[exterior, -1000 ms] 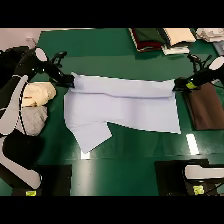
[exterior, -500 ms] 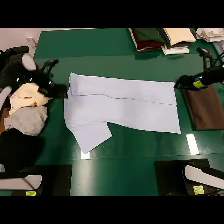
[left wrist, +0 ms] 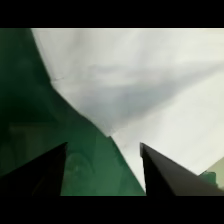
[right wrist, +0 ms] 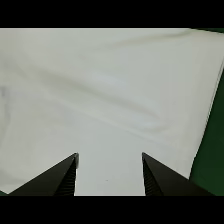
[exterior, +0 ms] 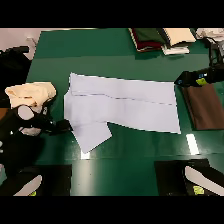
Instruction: Fold the shirts.
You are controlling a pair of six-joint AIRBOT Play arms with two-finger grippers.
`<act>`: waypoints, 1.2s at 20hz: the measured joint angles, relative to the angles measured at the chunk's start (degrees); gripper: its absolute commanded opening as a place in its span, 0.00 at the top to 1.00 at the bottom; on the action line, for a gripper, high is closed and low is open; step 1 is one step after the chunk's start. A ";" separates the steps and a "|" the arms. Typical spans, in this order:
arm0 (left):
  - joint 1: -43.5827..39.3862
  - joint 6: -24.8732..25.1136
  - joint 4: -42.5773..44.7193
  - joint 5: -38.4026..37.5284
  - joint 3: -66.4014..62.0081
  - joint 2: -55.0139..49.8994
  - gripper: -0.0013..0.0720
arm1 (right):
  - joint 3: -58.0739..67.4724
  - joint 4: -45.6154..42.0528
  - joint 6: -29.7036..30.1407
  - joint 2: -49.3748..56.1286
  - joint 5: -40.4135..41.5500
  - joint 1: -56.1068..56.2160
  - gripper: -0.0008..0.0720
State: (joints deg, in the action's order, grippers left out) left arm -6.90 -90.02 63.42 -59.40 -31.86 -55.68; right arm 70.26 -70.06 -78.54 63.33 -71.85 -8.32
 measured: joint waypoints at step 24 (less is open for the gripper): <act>-7.63 -0.09 -2.25 10.64 -0.87 1.66 0.95 | -40.28 4.59 5.62 -5.40 -3.87 -26.86 0.39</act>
State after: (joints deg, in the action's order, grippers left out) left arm -14.52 -90.11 61.17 -48.75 -32.73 -54.02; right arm 29.98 -65.47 -72.93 57.93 -75.72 -35.18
